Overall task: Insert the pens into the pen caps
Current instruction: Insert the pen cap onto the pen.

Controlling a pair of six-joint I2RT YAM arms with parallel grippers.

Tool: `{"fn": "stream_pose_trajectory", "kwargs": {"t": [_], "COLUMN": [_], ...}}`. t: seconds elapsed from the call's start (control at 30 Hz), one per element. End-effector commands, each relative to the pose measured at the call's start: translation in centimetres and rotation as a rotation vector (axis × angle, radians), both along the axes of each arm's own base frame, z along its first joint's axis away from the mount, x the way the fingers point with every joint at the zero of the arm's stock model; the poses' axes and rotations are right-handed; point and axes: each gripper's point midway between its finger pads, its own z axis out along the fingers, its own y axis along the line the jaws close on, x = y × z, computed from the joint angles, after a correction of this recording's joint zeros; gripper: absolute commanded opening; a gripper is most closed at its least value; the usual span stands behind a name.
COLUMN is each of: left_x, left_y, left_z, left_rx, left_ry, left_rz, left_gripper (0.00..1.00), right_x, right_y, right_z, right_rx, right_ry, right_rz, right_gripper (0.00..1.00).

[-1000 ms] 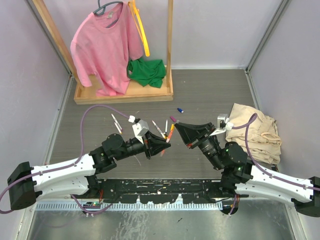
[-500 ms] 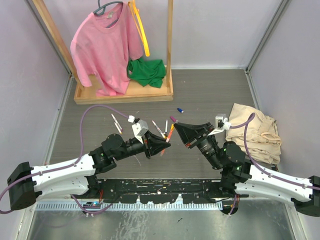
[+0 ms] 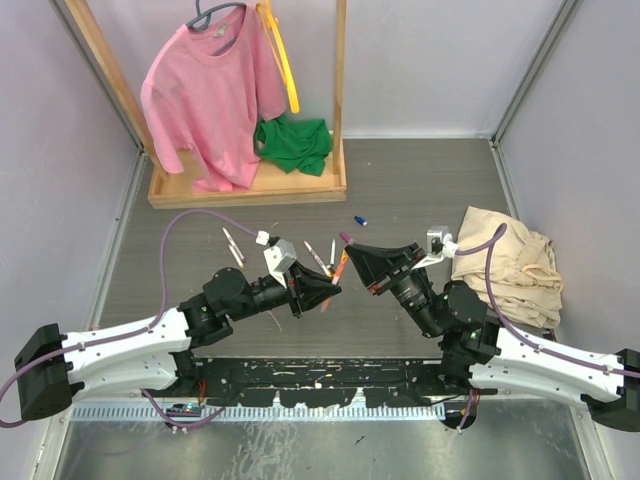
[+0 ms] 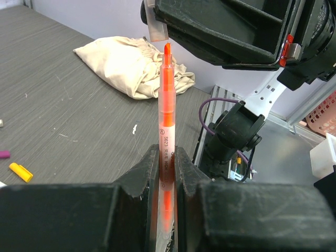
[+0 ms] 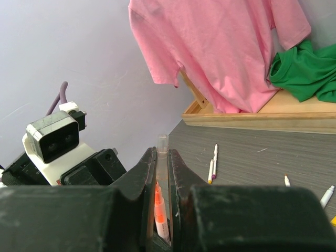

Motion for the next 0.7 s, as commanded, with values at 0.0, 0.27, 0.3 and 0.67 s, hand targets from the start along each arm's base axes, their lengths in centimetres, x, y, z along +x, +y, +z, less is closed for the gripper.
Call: {"fn": "stream_pose_trajectory", "kwargs": {"t": [0.0,0.27,0.3,0.67], "left_x": [0.0,0.0,0.1,0.2], "left_y": [0.0,0.0,0.1,0.1], "left_z": [2.4,2.4,2.4,2.4], "left_rx": [-0.077,-0.077,-0.078,-0.080], "left_ry": [-0.044,-0.043,-0.043,-0.042], "left_rz": [0.002,0.005,0.007,0.015], "left_gripper": [0.00,0.00,0.00,0.00], "right_x": [-0.3,-0.5,-0.6,-0.9], "right_y": [-0.5,-0.3,-0.2,0.6], "right_z": [3.7,3.6,3.5,1.3], "right_rx": [0.082,0.081,0.079,0.053], "right_ry": [-0.047,-0.049,-0.048,-0.004], "right_rz": [0.000,0.018,0.023,0.063], "right_gripper": [0.00,0.00,0.00,0.00]}}
